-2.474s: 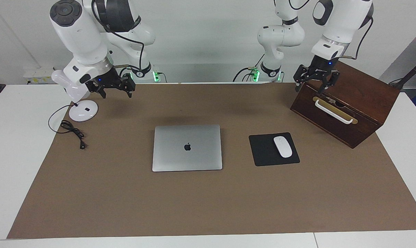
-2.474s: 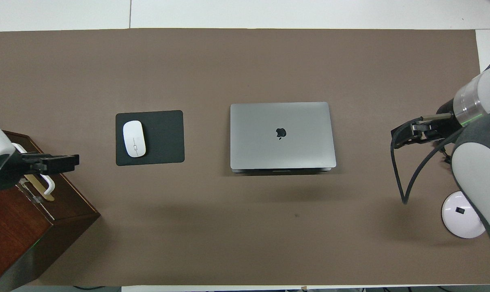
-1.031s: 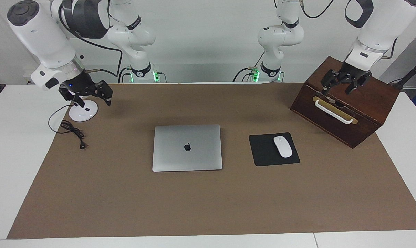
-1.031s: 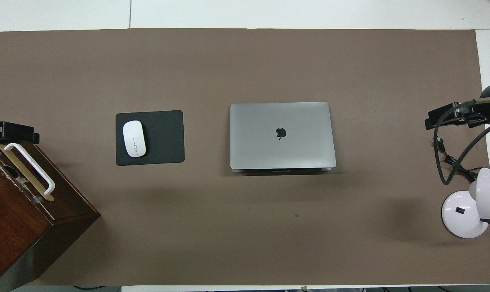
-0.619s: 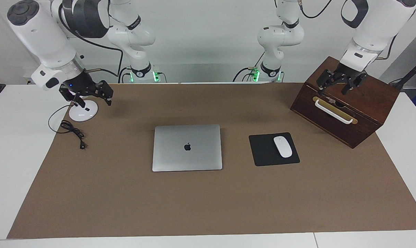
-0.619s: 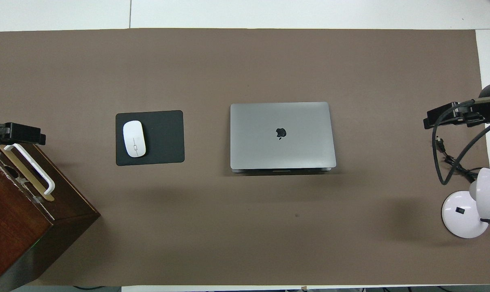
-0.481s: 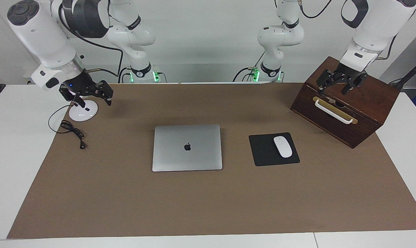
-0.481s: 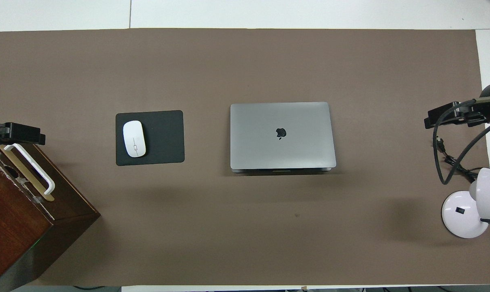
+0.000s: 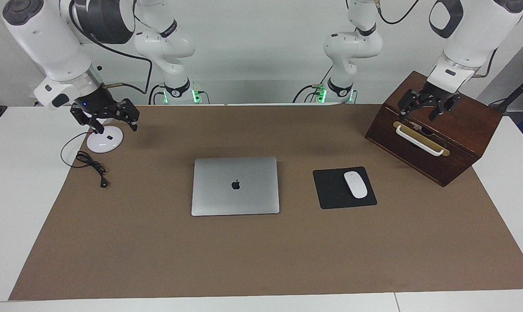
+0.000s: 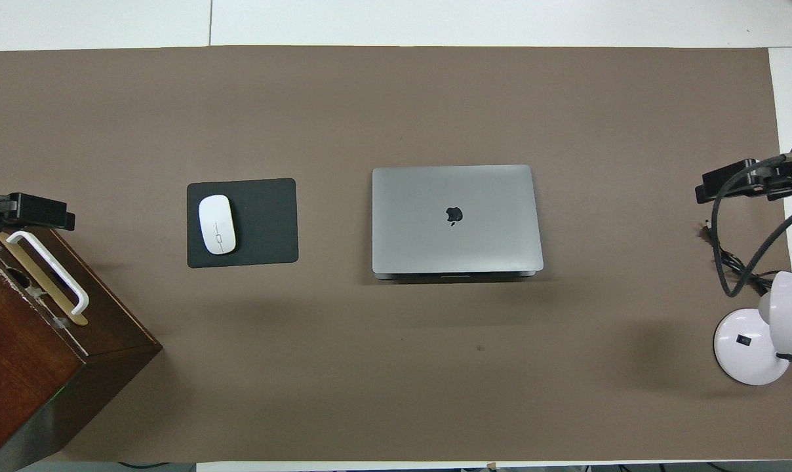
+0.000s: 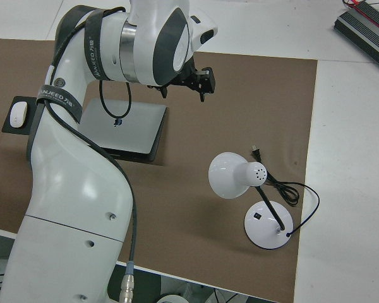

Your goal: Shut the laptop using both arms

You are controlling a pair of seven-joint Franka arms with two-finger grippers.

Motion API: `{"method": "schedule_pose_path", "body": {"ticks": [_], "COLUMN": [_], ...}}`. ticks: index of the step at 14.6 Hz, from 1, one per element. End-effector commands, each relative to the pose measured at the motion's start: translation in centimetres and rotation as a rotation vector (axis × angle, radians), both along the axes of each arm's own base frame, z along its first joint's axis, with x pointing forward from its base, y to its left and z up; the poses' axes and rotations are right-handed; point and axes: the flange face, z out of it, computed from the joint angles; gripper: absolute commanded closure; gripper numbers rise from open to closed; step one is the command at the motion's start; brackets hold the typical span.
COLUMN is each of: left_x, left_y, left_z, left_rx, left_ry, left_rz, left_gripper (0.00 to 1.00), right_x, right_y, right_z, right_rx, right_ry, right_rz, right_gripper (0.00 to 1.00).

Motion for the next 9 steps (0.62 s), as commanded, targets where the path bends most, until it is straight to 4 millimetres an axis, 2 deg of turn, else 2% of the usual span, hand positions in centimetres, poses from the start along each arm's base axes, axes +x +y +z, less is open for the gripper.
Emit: {"method": "schedule_pose_path", "body": {"ticks": [1, 9], "left_x": [0.19, -0.12], "left_y": [0.15, 0.59], "left_z": [0.59, 0.86], "left_rx": [0.021, 0.022], "left_ry": [0.014, 0.021], "left_rz": [0.007, 0.015], "left_gripper": [0.00, 0.00], "right_x": [0.01, 0.11], "right_y": [0.15, 0.70], "right_z": [0.03, 0.12], "right_rx": [-0.035, -0.065], "right_ry": [0.015, 0.000], "right_rz": [0.030, 0.047], "right_gripper": [0.00, 0.00]}}
